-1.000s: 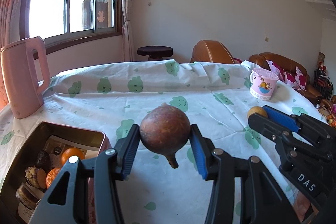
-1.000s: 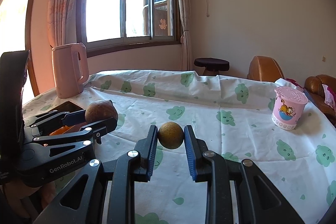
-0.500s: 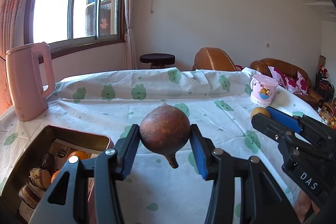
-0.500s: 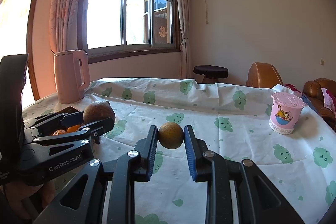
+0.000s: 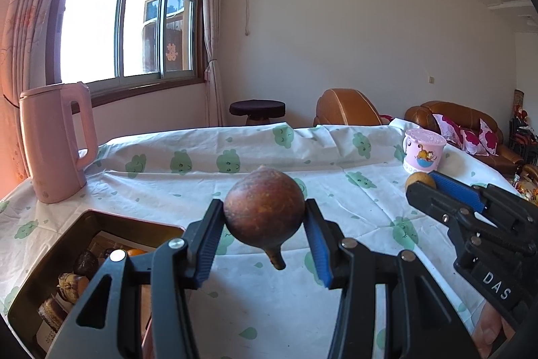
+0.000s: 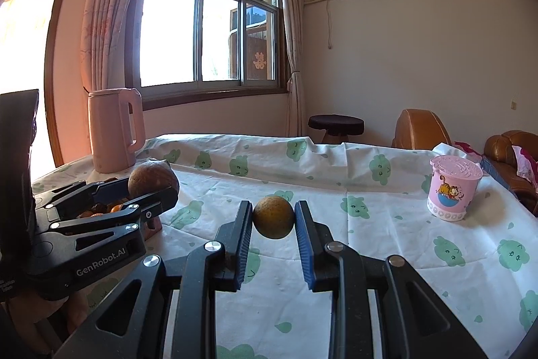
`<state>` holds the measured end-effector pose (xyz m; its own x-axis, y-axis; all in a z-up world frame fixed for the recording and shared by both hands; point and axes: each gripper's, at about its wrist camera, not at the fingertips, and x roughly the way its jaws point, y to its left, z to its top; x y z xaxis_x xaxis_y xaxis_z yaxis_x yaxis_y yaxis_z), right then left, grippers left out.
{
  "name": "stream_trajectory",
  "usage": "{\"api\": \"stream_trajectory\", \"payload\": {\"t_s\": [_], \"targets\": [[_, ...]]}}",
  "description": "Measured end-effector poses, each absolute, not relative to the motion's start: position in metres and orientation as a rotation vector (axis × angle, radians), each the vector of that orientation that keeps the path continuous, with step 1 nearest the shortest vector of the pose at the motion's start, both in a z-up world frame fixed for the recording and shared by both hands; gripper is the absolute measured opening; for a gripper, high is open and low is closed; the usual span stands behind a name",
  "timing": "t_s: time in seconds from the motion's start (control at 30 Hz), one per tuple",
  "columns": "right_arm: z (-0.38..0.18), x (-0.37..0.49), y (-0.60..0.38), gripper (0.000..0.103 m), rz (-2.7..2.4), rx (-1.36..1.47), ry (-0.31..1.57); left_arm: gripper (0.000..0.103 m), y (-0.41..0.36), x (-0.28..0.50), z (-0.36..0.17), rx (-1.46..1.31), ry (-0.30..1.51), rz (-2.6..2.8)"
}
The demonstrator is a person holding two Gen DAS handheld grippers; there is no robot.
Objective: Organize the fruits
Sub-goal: 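Lift and carry both fruits toward the tin with both grippers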
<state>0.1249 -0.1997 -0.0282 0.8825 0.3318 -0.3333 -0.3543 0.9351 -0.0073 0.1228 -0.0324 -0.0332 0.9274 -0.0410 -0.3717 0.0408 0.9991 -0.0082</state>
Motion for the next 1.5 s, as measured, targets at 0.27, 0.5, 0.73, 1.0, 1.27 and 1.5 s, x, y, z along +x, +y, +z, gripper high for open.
{"api": "stream_trajectory", "payload": {"t_s": [0.27,0.5,0.73,1.0,1.27,1.5], "targets": [[-0.027,0.121,-0.199,0.028,0.357,-0.07,0.313,0.05,-0.032,0.112,-0.029,0.004,0.331,-0.019],[-0.026,0.117,-0.196,0.028,0.347,-0.078,0.307,0.05,-0.03,0.108,-0.028,-0.001,0.322,-0.01],[-0.026,0.115,-0.191,0.028,0.345,-0.089,0.311,0.05,-0.029,0.104,-0.027,0.005,0.318,-0.013],[-0.028,0.116,-0.176,0.028,0.367,-0.106,0.338,0.05,-0.019,0.095,-0.026,-0.004,0.317,-0.01],[-0.031,0.113,-0.143,0.028,0.43,-0.133,0.352,0.05,0.003,0.085,-0.027,-0.025,0.327,0.025],[-0.033,0.113,-0.115,0.028,0.489,-0.146,0.362,0.05,0.024,0.076,-0.028,-0.047,0.335,0.054]]}}
